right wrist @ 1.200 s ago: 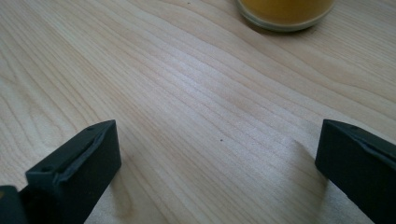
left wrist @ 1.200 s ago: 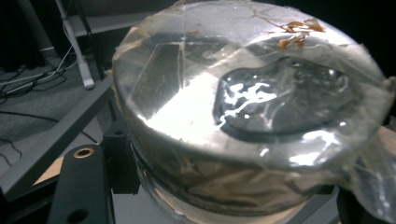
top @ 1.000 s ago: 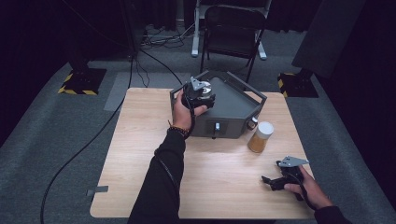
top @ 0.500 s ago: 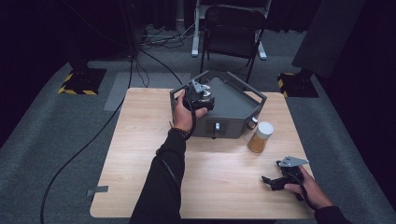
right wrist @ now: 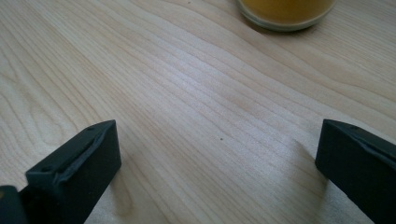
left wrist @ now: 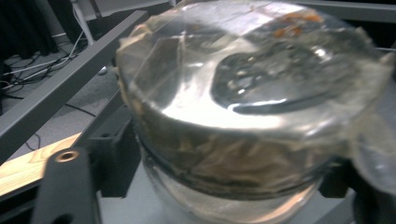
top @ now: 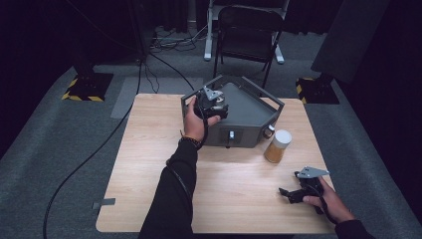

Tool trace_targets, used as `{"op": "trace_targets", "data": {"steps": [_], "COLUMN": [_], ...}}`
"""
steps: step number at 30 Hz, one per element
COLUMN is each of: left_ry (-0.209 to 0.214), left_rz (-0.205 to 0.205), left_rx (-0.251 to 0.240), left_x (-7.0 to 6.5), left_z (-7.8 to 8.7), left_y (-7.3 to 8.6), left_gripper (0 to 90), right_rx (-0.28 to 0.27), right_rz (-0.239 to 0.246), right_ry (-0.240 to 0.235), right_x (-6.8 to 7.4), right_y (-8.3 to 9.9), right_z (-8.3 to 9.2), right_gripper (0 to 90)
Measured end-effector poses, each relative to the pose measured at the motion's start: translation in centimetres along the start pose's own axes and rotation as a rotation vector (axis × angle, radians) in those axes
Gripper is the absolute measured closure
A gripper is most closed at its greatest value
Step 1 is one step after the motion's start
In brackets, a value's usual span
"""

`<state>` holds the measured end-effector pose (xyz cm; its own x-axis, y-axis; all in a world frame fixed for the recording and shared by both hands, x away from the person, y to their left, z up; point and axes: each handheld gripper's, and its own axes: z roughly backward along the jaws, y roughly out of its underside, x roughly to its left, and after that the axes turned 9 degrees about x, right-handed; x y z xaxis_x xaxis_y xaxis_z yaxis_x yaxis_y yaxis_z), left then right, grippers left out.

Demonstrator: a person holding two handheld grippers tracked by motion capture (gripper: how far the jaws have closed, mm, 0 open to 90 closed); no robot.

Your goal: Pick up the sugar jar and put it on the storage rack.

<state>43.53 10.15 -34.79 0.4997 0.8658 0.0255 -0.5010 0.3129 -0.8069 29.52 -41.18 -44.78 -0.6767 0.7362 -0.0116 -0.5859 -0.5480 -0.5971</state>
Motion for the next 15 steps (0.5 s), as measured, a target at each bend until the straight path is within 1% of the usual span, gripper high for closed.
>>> {"op": "trace_targets", "data": {"steps": [3, 8, 9, 13, 15], "left_ry": [-0.023, -0.097, -0.100, -0.075, -0.071], "left_rz": [-0.003, -0.036, -0.033, -0.040, -0.040], "left_rx": [0.001, 0.004, -0.001, -0.014, -0.022], "left_x": [-0.3, -1.8, -1.9, -1.8, -1.8], "left_z": [-0.1, -0.1, -0.2, 0.1, 0.3], "left_y": [0.1, 0.0, 0.0, 0.1, 0.1], "left_gripper": [16.3, 8.8, 7.4, 2.3, 2.0], "right_rx": [0.000, 0.000, 0.000, 0.000, 0.000], "right_rz": [0.000, 0.000, 0.000, 0.000, 0.000], "right_ry": [0.000, 0.000, 0.000, 0.000, 0.000], "right_x": [0.0, 0.0, 0.0, 0.0, 0.0], "right_y": [0.0, 0.0, 0.0, 0.0, 0.0], "right_z": [0.0, 0.0, 0.0, 0.0, 0.0], "right_gripper": [0.0, 0.0, 0.0, 0.0, 0.0]}}
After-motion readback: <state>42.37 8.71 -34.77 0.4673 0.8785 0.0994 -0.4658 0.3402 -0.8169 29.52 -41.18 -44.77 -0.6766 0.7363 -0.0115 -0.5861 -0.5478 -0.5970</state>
